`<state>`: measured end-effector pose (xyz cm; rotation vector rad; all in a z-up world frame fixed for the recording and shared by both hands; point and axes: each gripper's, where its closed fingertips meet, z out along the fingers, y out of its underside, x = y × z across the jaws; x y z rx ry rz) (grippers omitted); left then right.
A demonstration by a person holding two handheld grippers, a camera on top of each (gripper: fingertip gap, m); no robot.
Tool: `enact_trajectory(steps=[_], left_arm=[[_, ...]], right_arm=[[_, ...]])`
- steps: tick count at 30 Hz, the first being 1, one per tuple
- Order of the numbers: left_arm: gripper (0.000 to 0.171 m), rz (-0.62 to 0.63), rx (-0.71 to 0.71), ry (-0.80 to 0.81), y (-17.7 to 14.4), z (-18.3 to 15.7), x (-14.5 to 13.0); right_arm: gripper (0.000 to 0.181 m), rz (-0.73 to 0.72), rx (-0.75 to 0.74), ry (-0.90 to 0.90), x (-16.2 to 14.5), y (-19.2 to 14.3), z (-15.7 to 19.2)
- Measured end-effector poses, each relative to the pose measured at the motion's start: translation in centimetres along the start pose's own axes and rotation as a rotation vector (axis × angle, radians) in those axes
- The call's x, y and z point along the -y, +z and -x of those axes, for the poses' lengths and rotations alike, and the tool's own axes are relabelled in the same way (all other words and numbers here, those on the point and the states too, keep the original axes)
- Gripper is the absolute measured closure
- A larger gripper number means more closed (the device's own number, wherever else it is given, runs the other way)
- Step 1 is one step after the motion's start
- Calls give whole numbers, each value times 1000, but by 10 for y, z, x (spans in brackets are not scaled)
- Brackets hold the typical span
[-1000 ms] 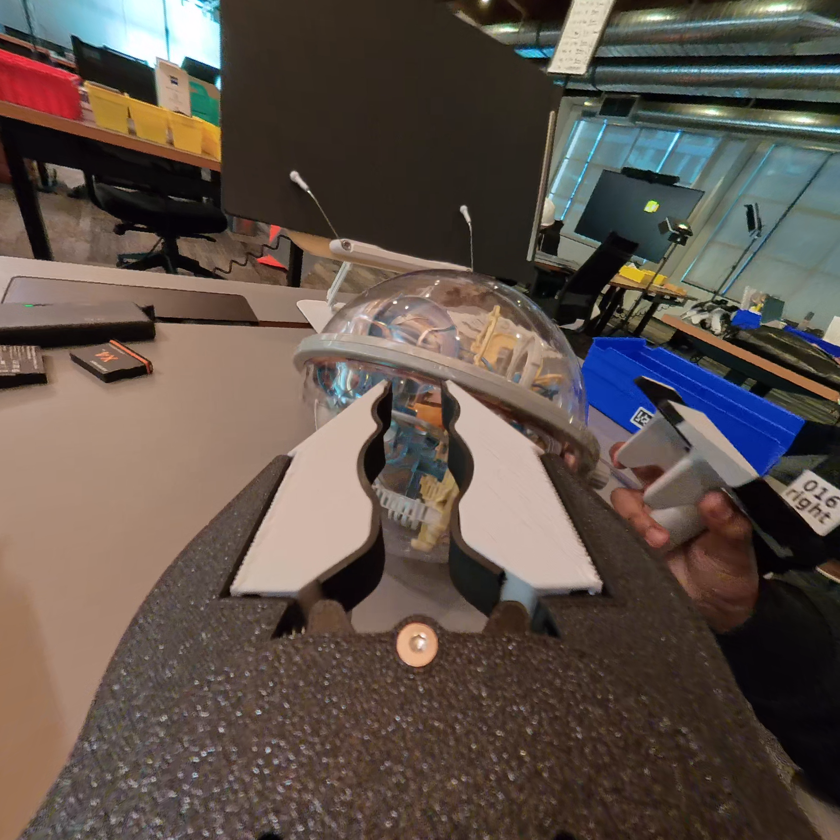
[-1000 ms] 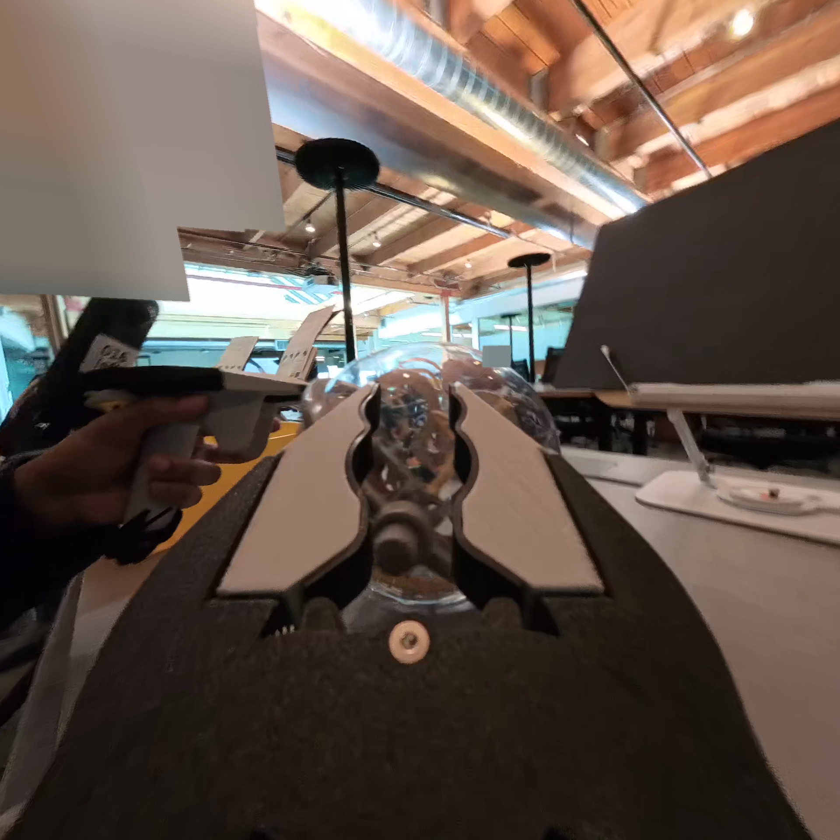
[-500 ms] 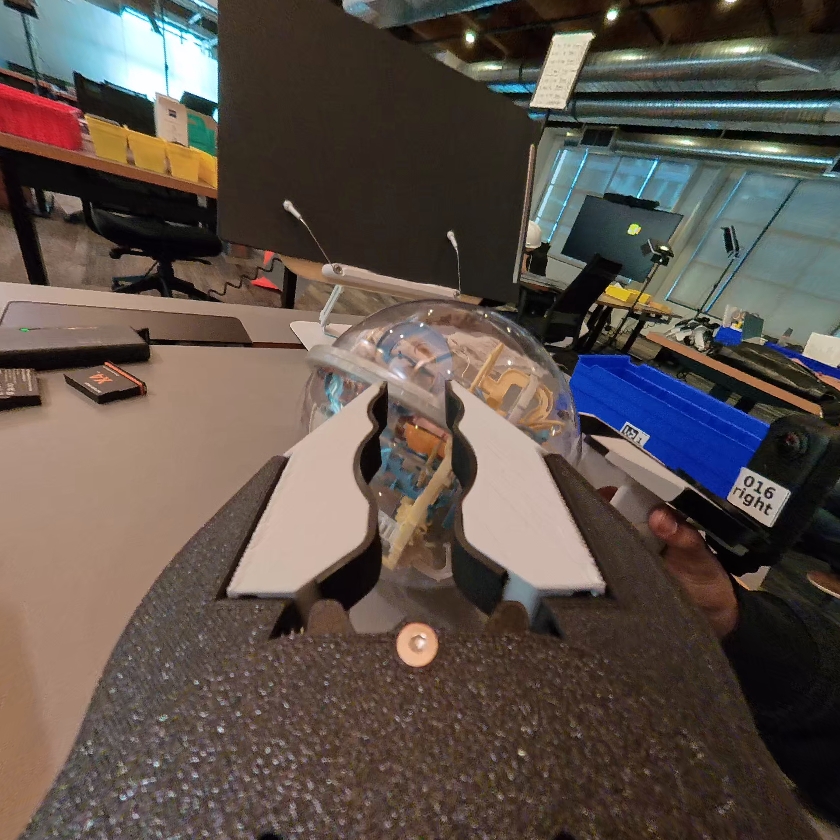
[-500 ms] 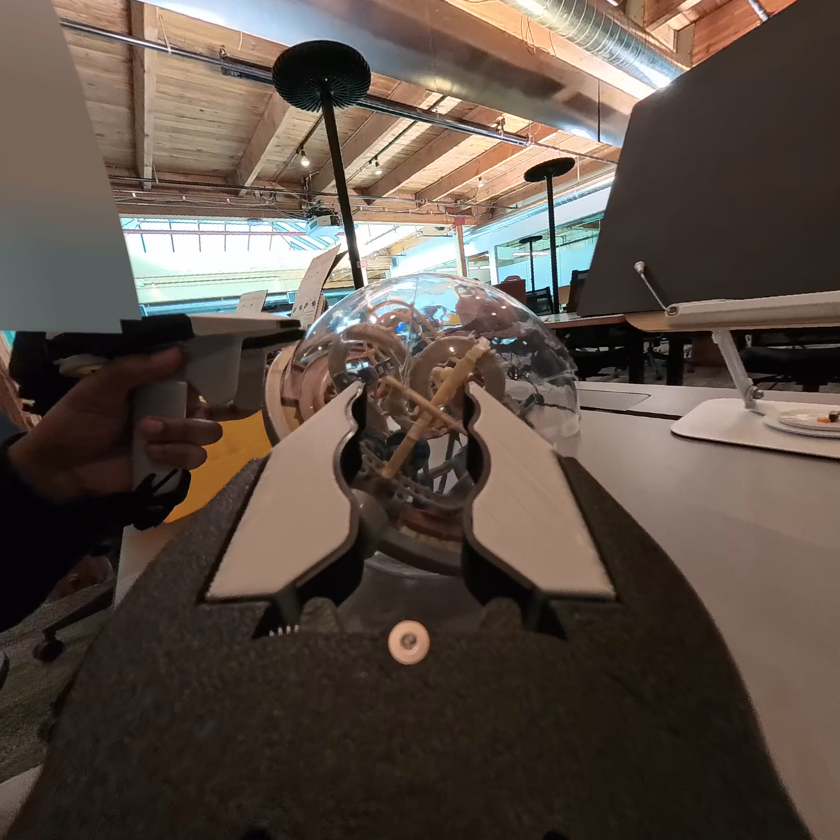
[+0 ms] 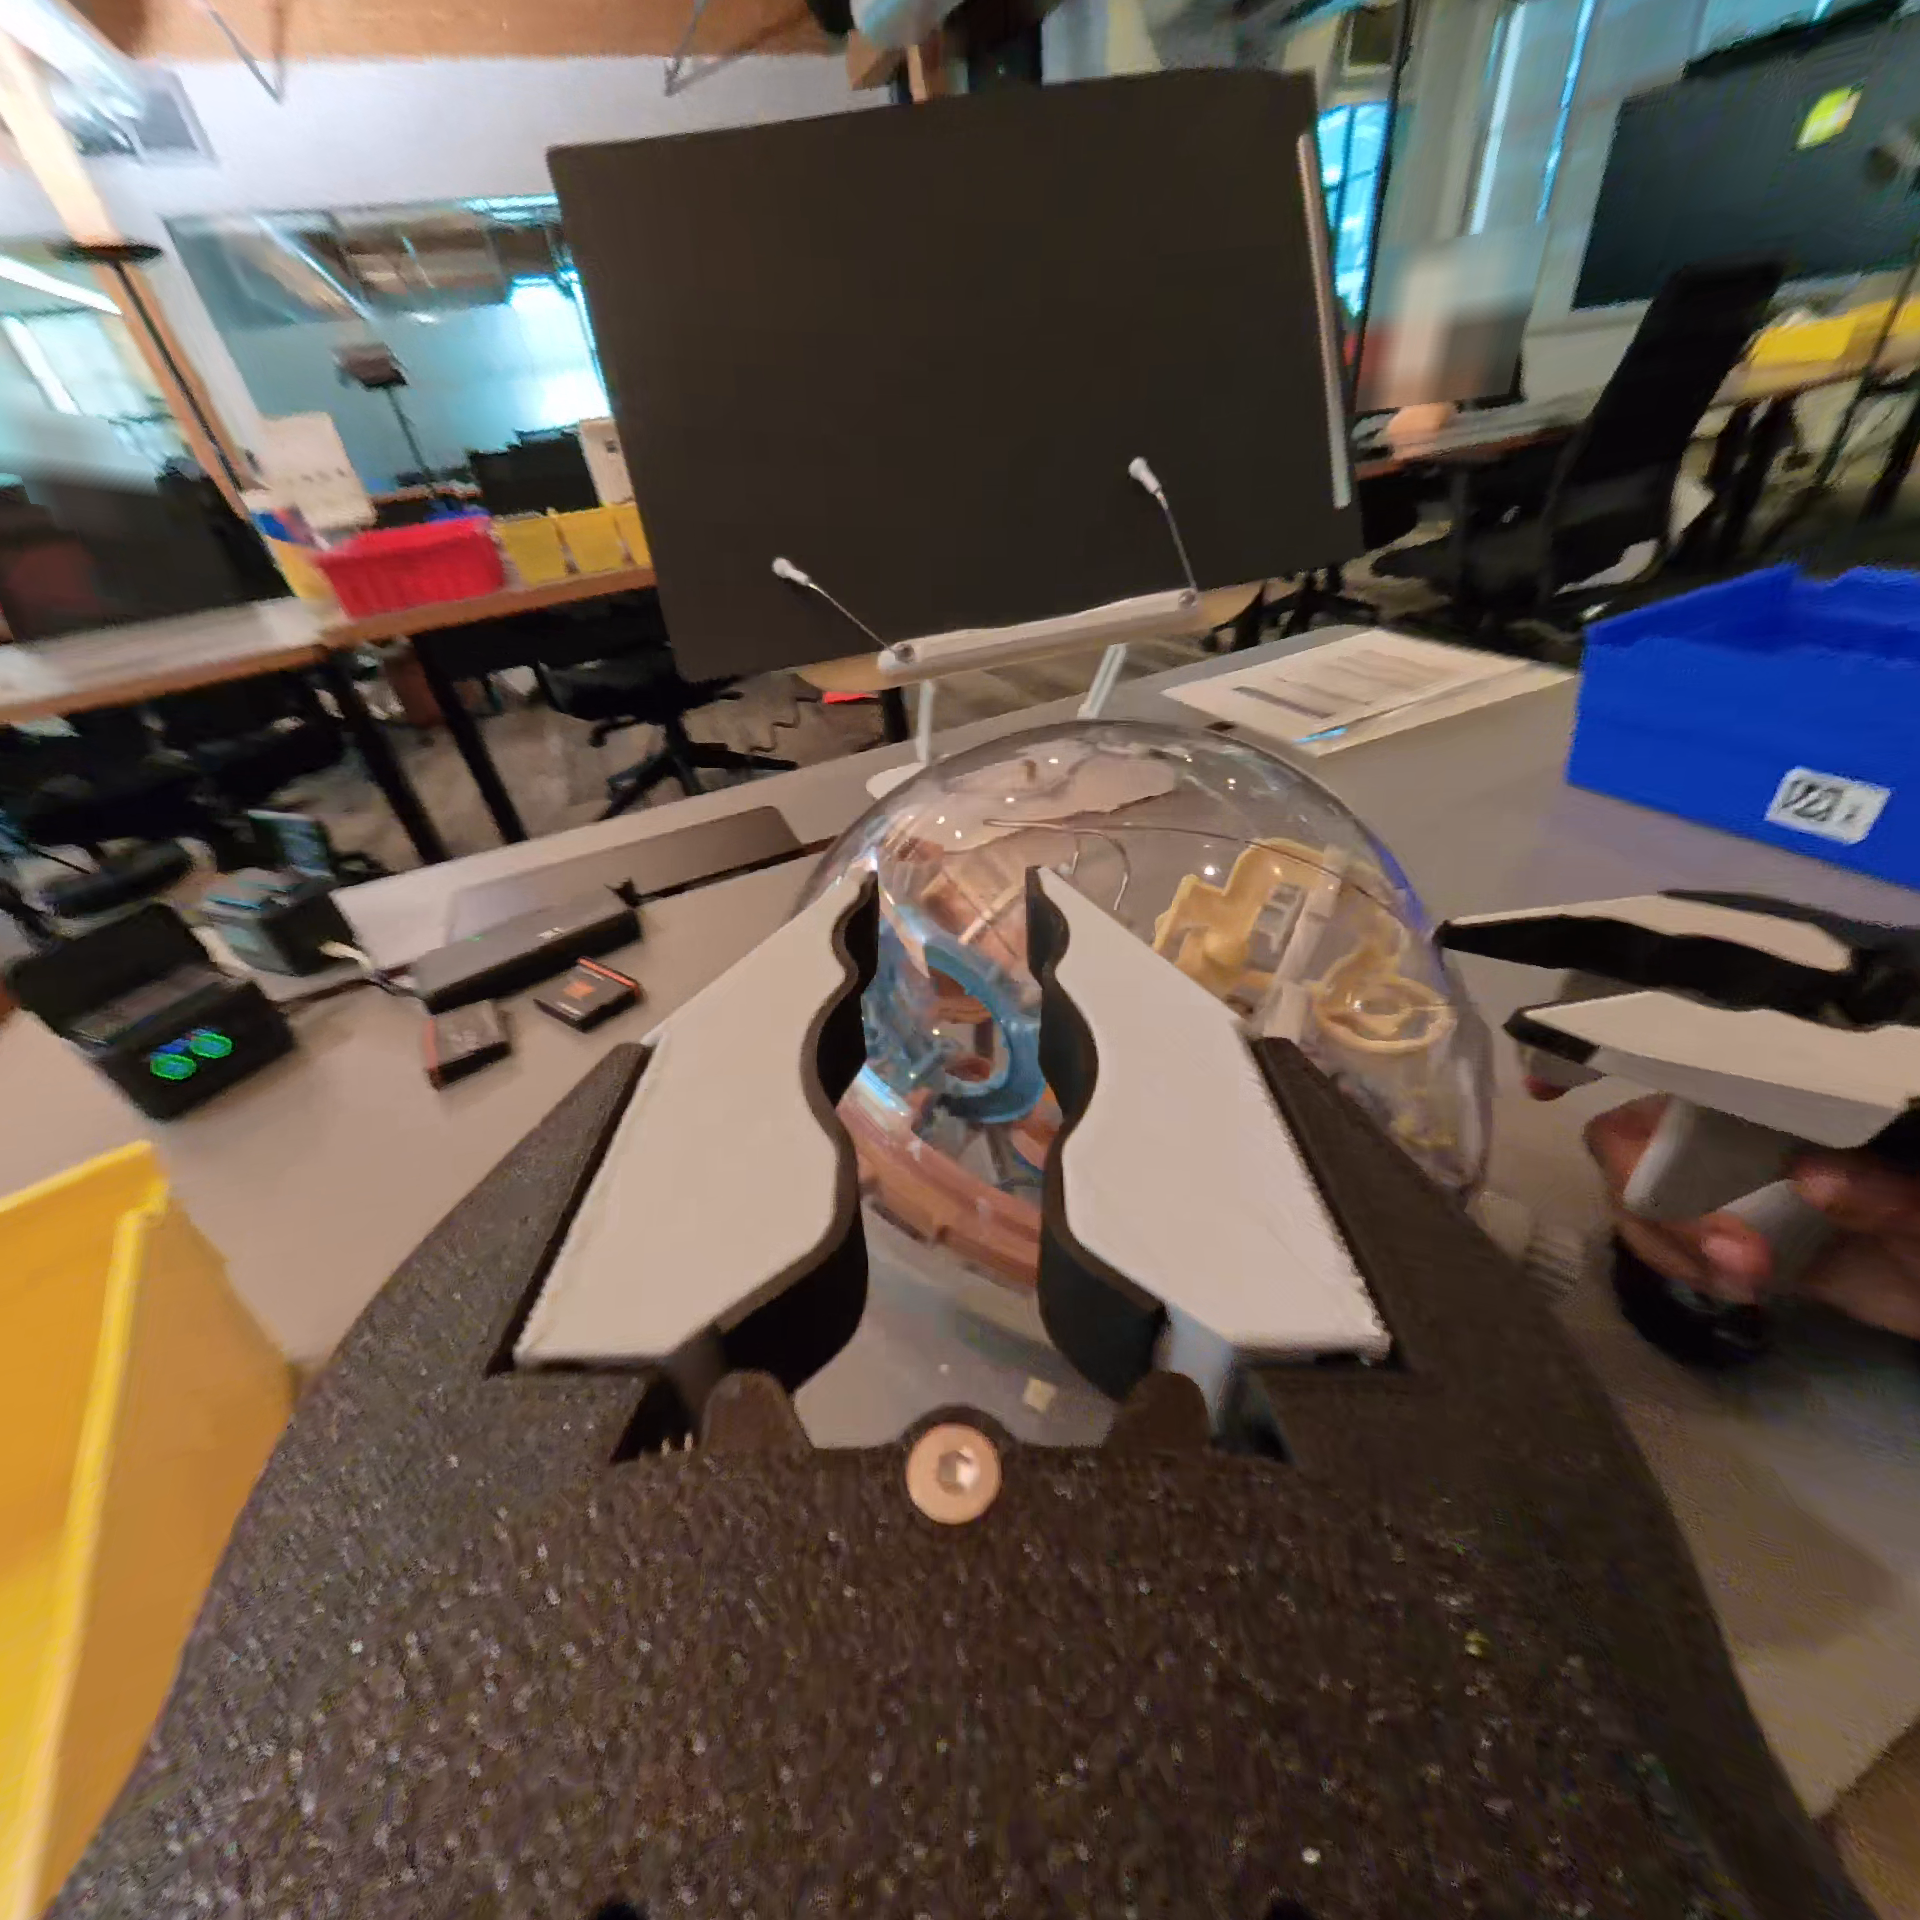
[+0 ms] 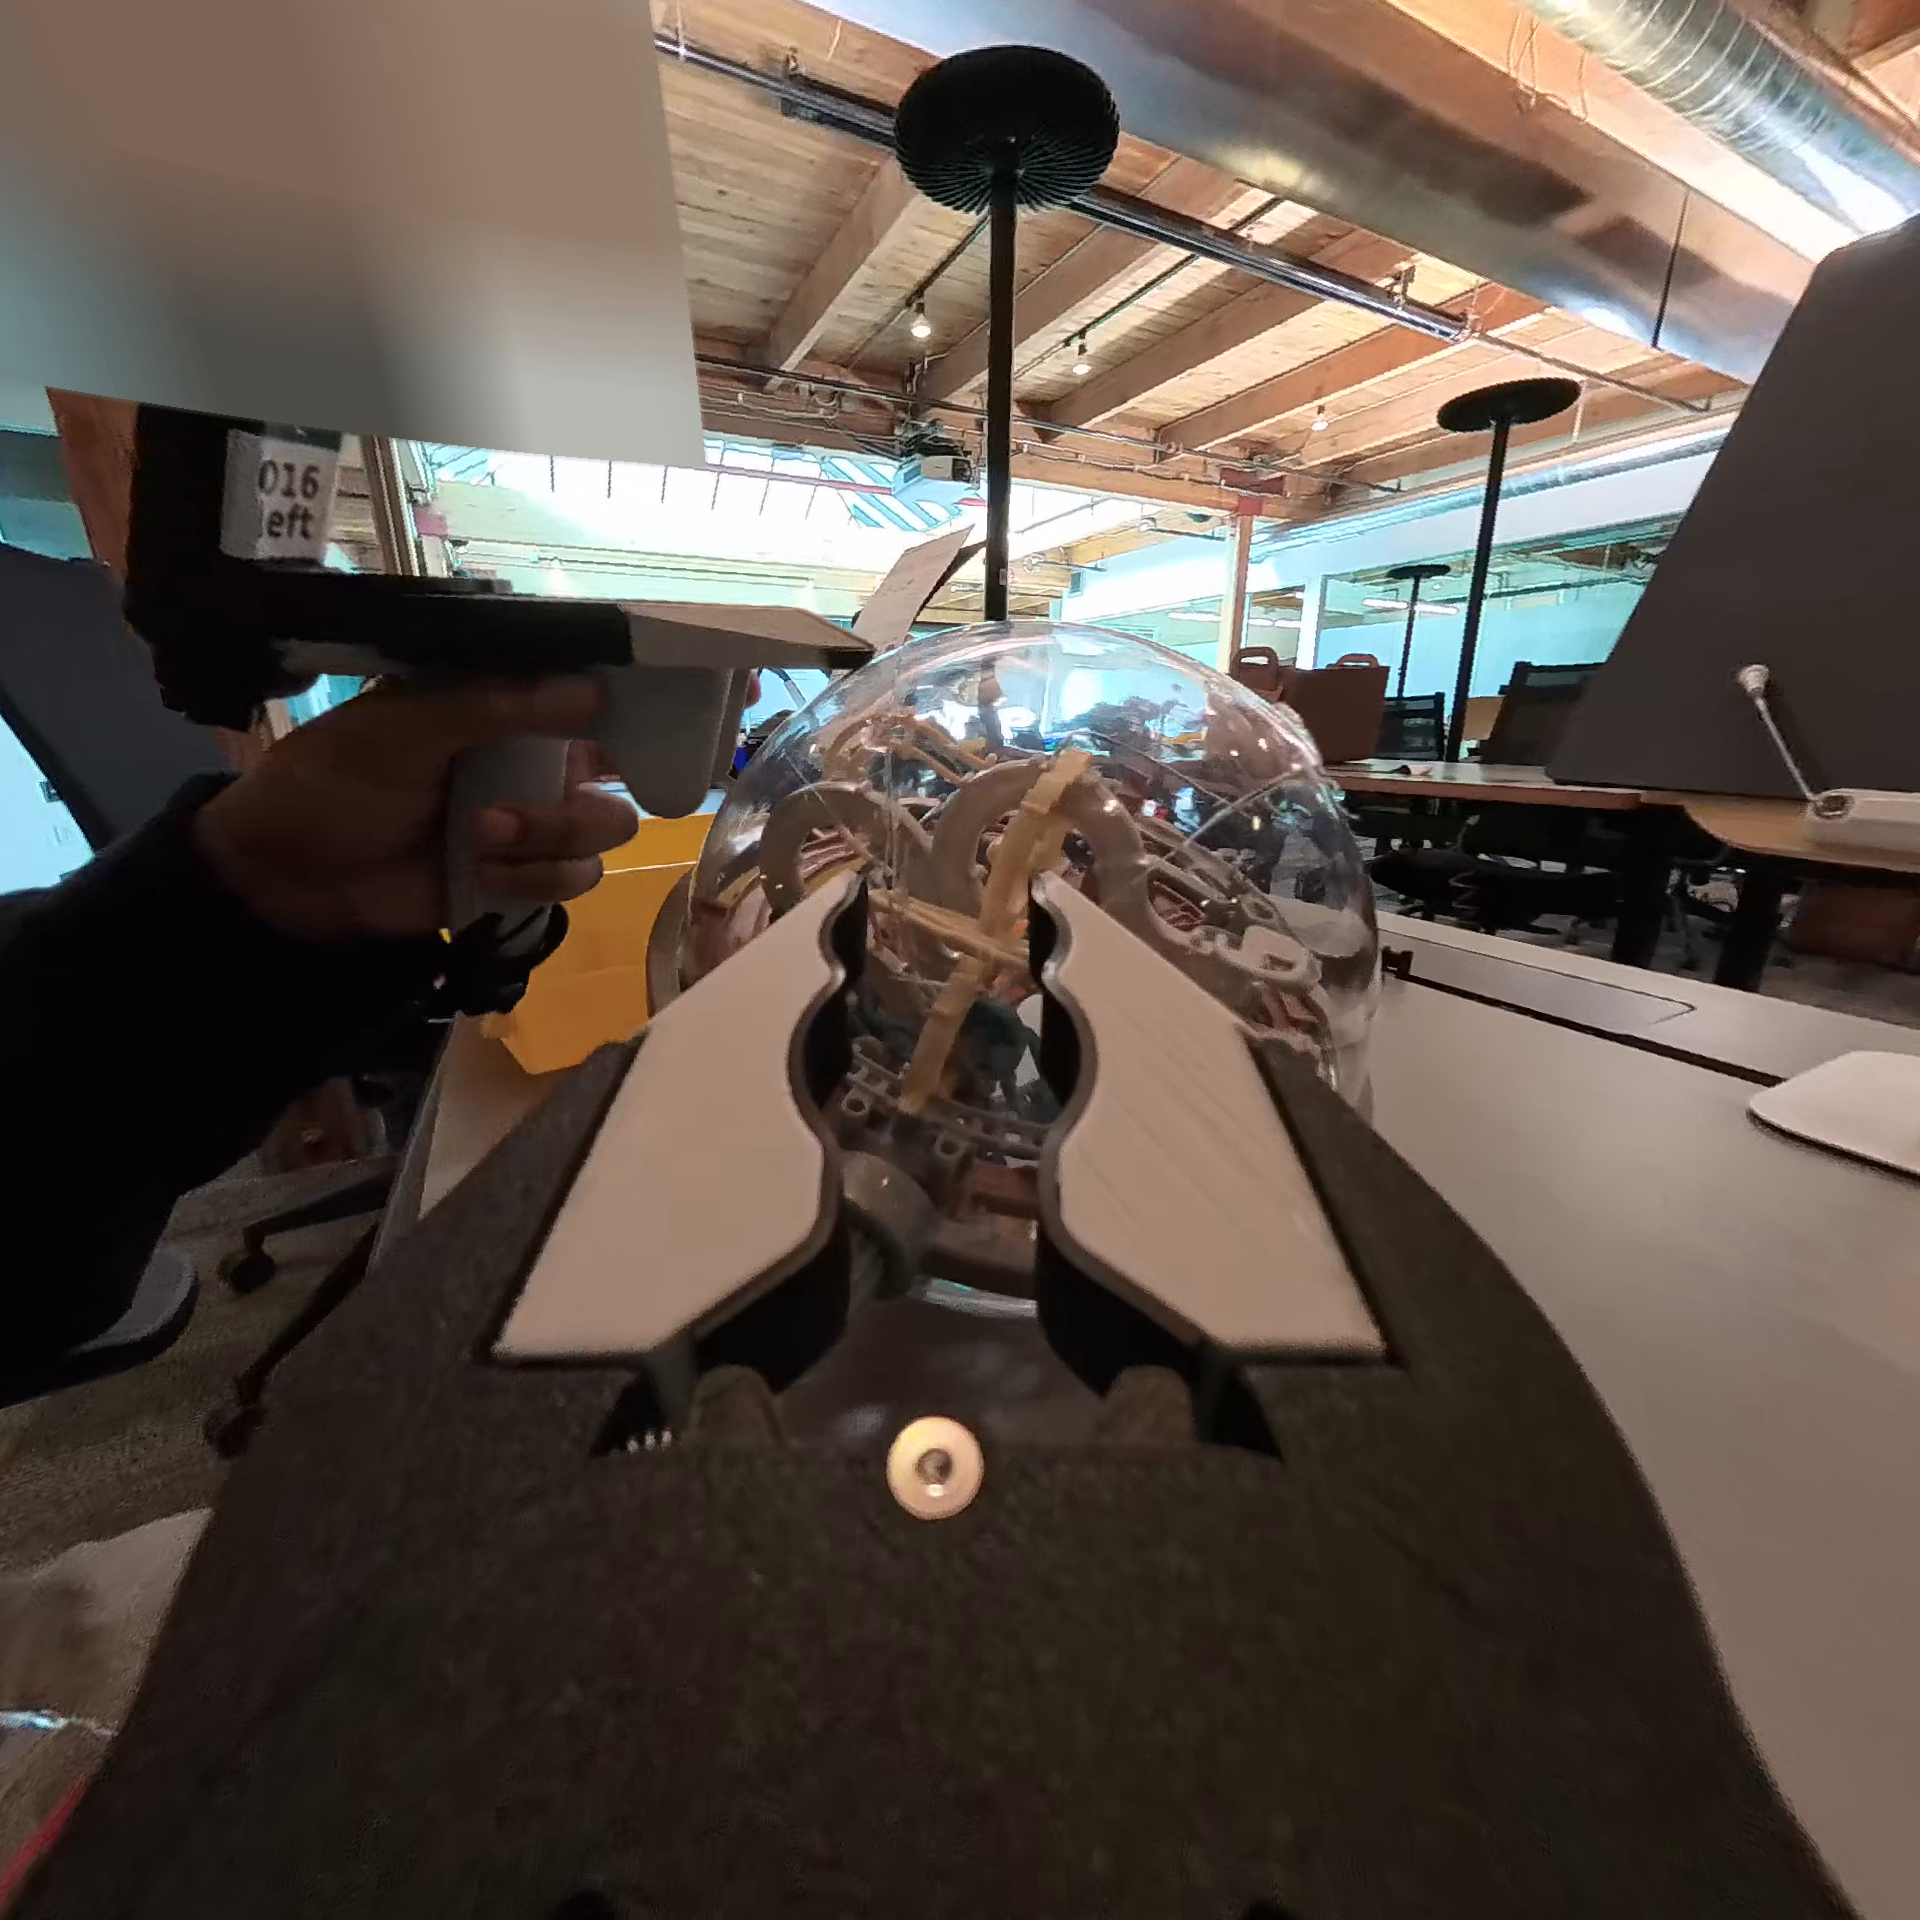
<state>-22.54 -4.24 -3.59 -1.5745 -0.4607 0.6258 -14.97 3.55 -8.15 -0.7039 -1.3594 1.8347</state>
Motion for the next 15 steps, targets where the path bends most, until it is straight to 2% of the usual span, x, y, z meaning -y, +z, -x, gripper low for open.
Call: enact_trajectory(steps=[4, 8, 10, 13, 15], left_arm=[[146, -4, 55, 122, -1, -2, 3], [146, -16, 39, 119, -1, -7, 4], [147, -19, 33, 103, 0, -8, 3], [147, -26, 30, 95, 0, -8, 3], [147, -28, 6, 70, 1, -11, 3]], right_arm=[[153, -8, -42, -49, 4, -3, -6], [153, 32, -173, -165, 3, -4, -23], [152, 50, -183, -80, 2, -3, -27], [149, 63, -133, 172, -2, 0, -29], [135, 57, -81, 275, 1, 1, -25]])
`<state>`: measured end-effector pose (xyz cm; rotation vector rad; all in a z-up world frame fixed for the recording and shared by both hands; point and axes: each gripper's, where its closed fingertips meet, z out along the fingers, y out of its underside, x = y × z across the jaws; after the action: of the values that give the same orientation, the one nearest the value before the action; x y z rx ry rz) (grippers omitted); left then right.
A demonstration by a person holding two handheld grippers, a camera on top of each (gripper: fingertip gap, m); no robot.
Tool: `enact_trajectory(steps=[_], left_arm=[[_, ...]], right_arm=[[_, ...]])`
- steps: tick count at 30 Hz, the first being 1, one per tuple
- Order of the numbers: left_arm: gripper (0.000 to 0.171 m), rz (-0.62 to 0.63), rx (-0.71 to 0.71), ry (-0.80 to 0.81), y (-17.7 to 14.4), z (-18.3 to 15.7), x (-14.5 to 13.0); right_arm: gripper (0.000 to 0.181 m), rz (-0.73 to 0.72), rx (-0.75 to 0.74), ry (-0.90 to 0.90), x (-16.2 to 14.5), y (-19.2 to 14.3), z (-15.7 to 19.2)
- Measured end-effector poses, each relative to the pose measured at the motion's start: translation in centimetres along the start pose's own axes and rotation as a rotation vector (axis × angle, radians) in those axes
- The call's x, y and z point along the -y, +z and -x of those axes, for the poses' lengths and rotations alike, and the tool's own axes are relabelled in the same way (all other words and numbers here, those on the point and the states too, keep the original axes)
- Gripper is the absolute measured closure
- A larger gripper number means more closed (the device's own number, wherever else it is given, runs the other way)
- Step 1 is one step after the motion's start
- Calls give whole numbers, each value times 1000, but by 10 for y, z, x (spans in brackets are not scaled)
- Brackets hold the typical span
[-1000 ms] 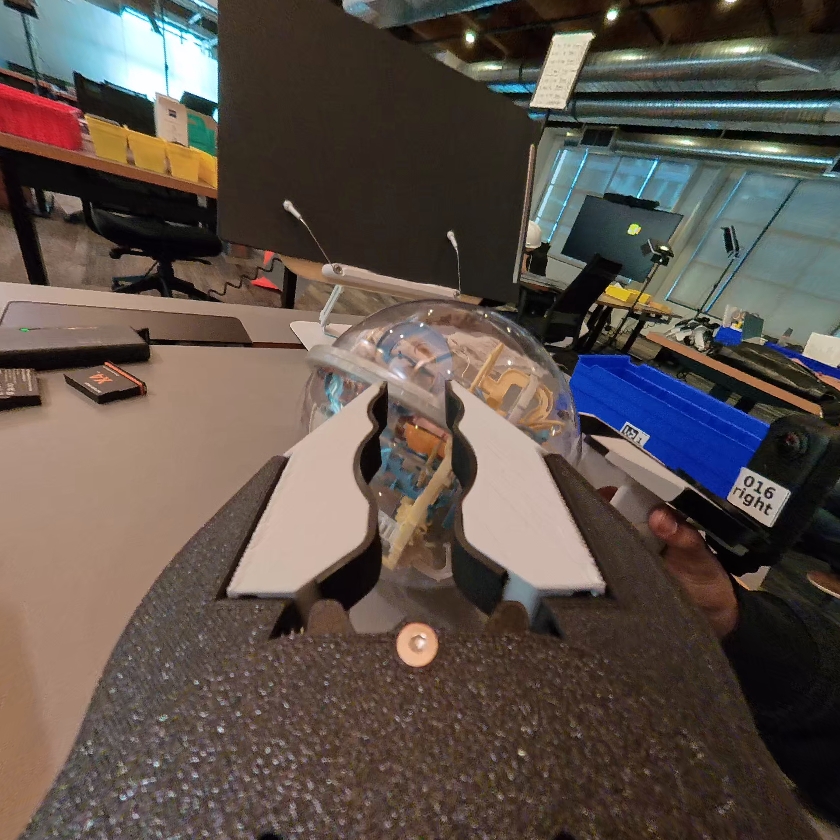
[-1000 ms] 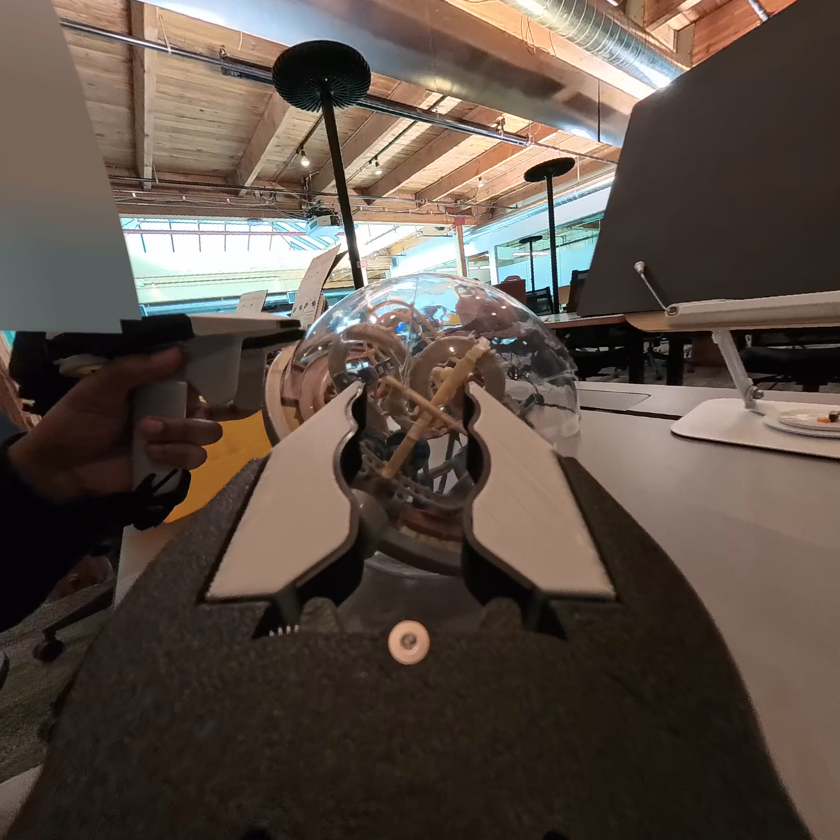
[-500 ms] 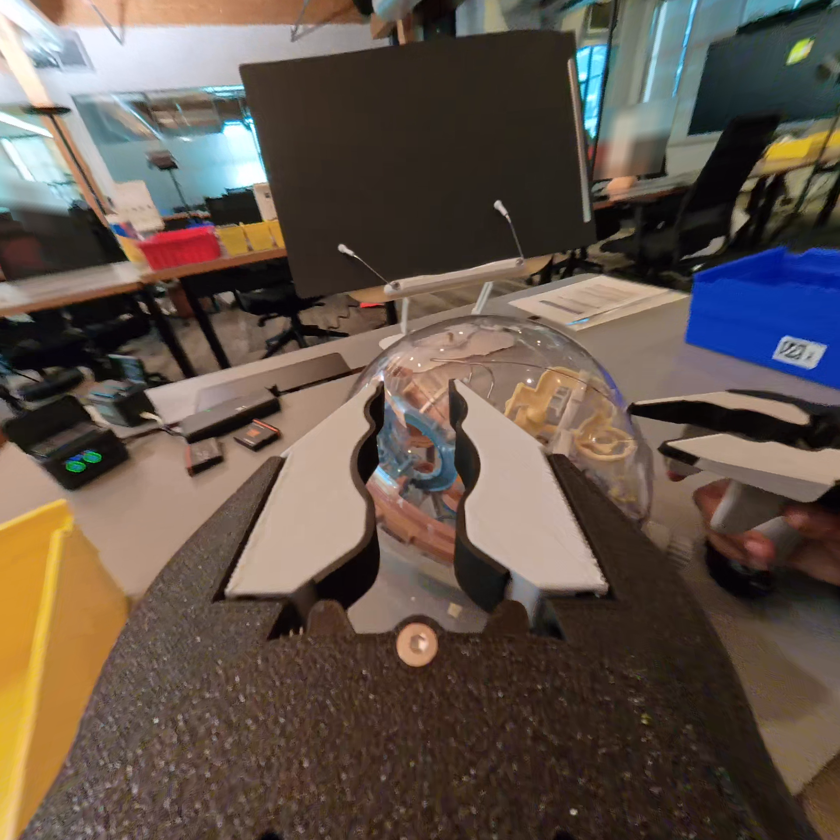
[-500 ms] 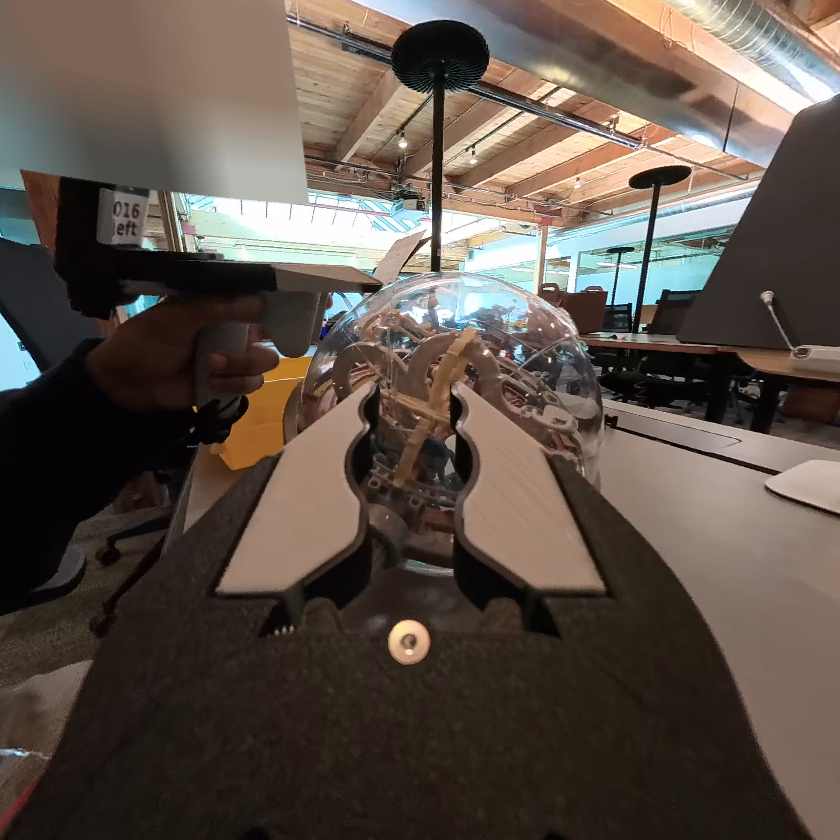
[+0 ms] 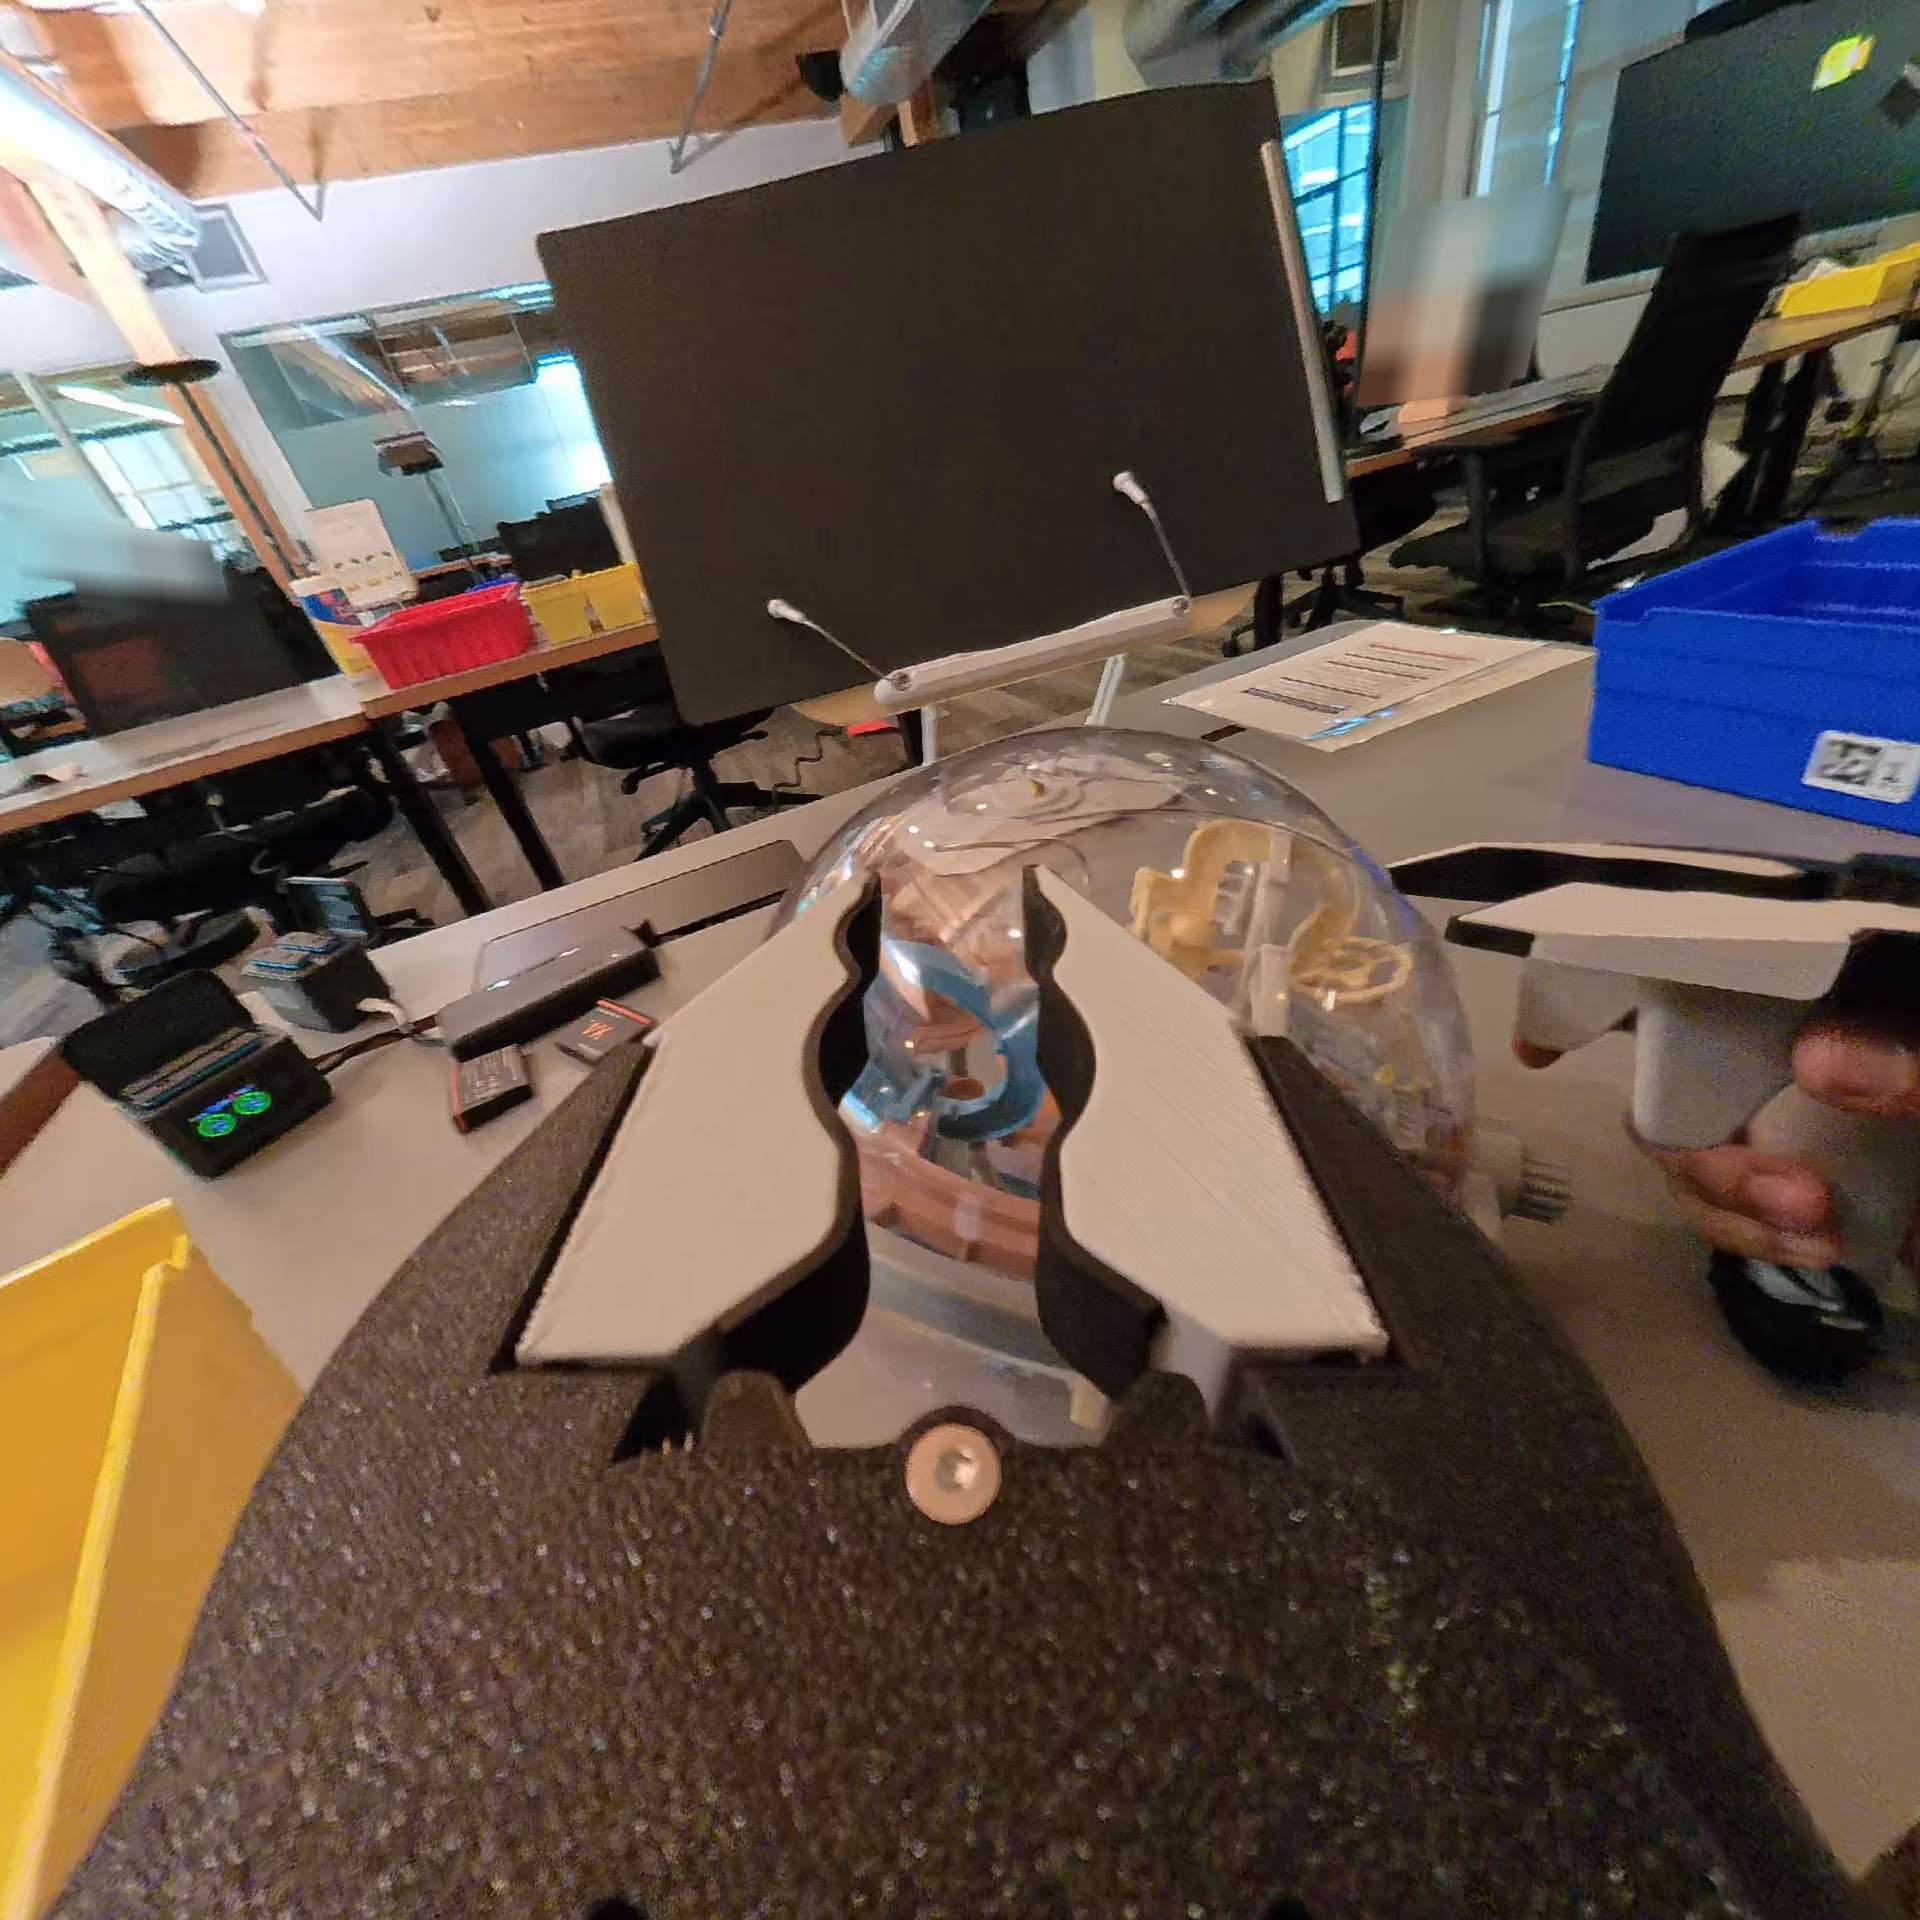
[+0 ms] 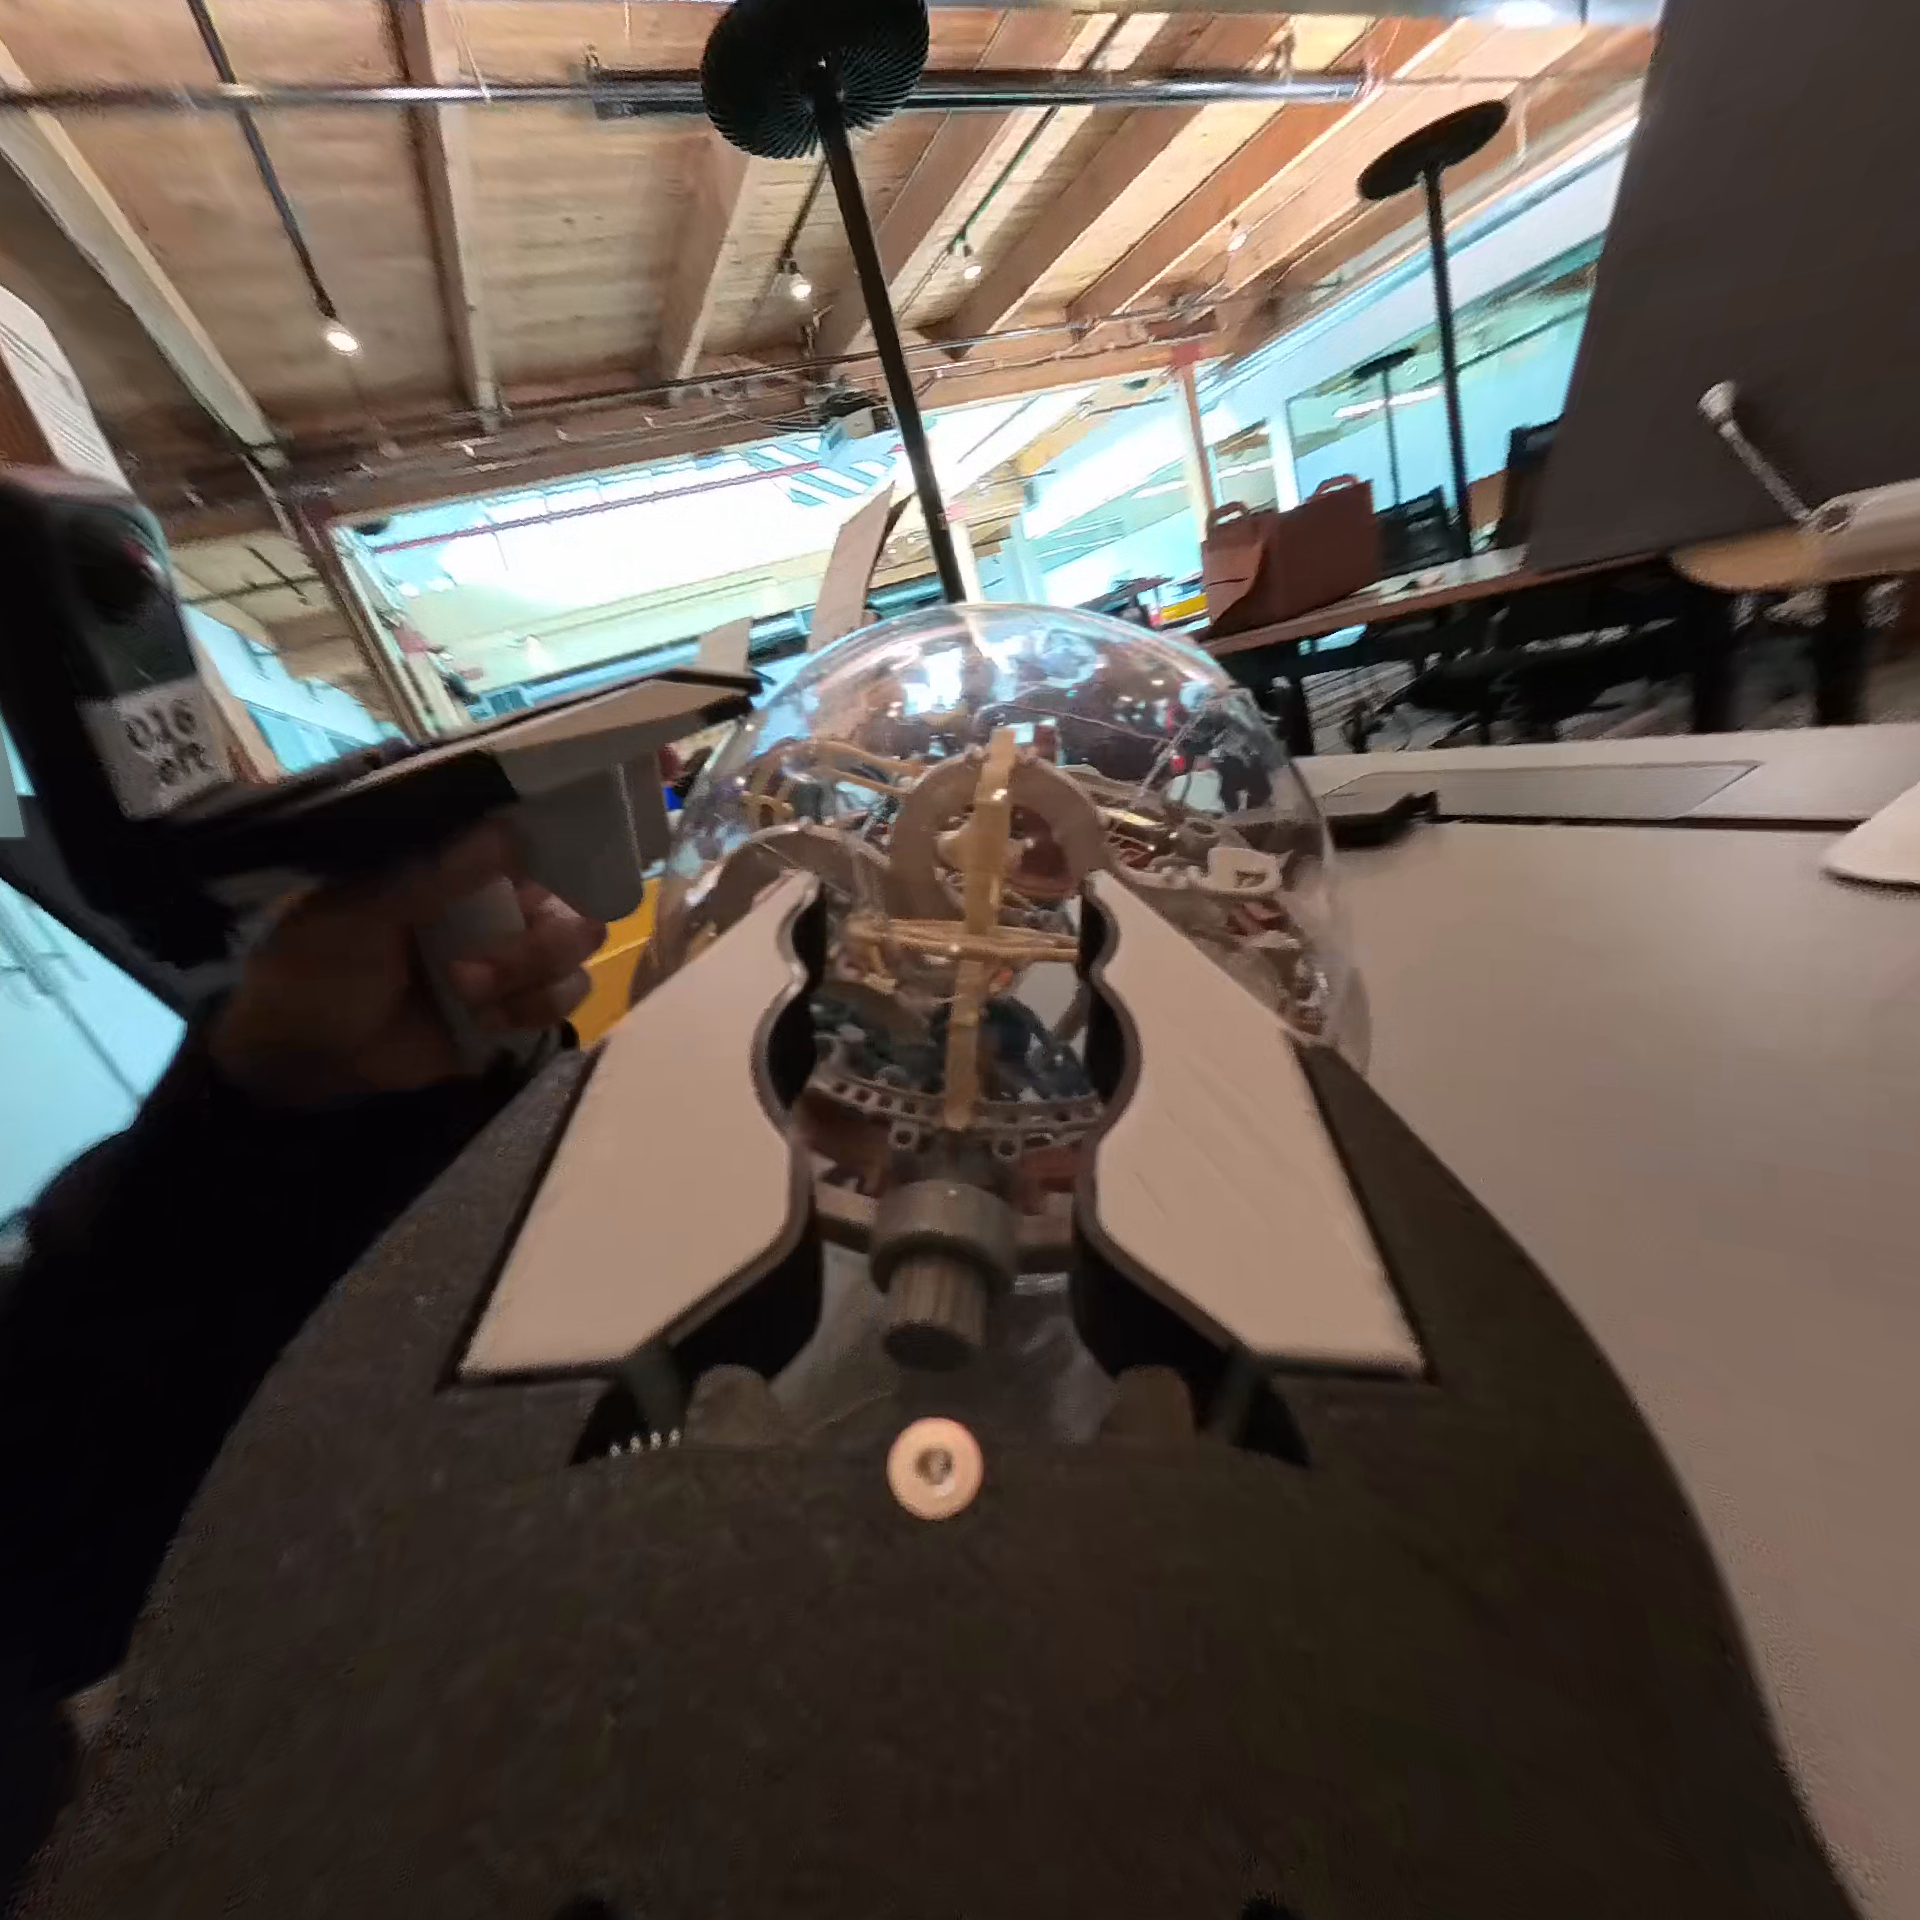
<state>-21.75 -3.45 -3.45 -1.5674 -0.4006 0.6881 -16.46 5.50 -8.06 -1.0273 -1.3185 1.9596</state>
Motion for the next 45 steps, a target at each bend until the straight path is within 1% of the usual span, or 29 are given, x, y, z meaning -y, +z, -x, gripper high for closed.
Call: enact_trajectory(steps=[1, 3, 4, 6, 8, 10, 11, 13, 15, 20, 22, 24, 26, 27, 29, 31, 32, 34, 40, 43, 45], left_arm=[[148, -4, -27, -23, 0, -4, 0], [147, -6, -101, -84, 2, -17, -1], [144, -8, -89, -109, 3, -16, -1], [144, -17, -49, -61, 5, -14, -2], [145, -4, -33, -1, 5, -14, -4], [146, 21, -17, 57, 6, -14, -8], [146, 33, -9, 88, 6, -14, -10], [146, 50, -4, 116, 7, -14, -13], [146, 51, -8, 109, 7, -13, -15], [145, 47, -20, 85, 7, -11, -15], [145, 45, -26, 77, 7, -12, -15], [145, 45, -36, 69, 7, -13, -15], [145, 44, -43, 65, 8, -15, -16], [145, 45, -45, 64, 8, -15, -16], [145, 45, -46, 64, 7, -15, -16], [145, 46, -48, 62, 7, -15, -16], [145, 46, -50, 60, 7, -15, -16], [145, 45, -55, 53, 7, -16, -16], [145, 45, -86, 30, 7, -21, -16], [145, 43, -101, 22, 8, -24, -16], [145, 37, -107, 13, 8, -25, -16]], right_arm=[[130, 10, 13, 29, 0, 1, 2], [126, 55, 36, 67, -1, 2, 8], [124, 84, 47, 79, -4, 2, 11], [120, 156, 51, 59, -13, 3, 16], [118, 250, 36, -47, -30, 5, 17], [120, 356, 30, -233, -49, 6, 18], [122, 384, 20, -333, -55, 6, 18], [128, 386, -21, -516, -58, 7, 16], [133, 365, -69, -621, -54, 7, 12], [131, 289, -150, -698, -42, 7, 1], [122, 248, -163, -741, -38, 8, 2], [119, 226, -181, -783, -36, 9, 3], [119, 181, -203, -771, -30, 8, 2], [119, 161, -205, -731, -27, 8, 1], [118, 134, -187, -582, -22, 7, -1], [108, 112, -170, -431, -18, 5, -5], [103, 107, -167, -388, -16, 4, -7], [101, 96, -163, -368, -13, 3, -9], [101, 84, -139, -384, -8, 4, -5], [101, 120, -87, -365, -10, 3, -5], [99, 150, -38, -303, -13, 2, -4]])
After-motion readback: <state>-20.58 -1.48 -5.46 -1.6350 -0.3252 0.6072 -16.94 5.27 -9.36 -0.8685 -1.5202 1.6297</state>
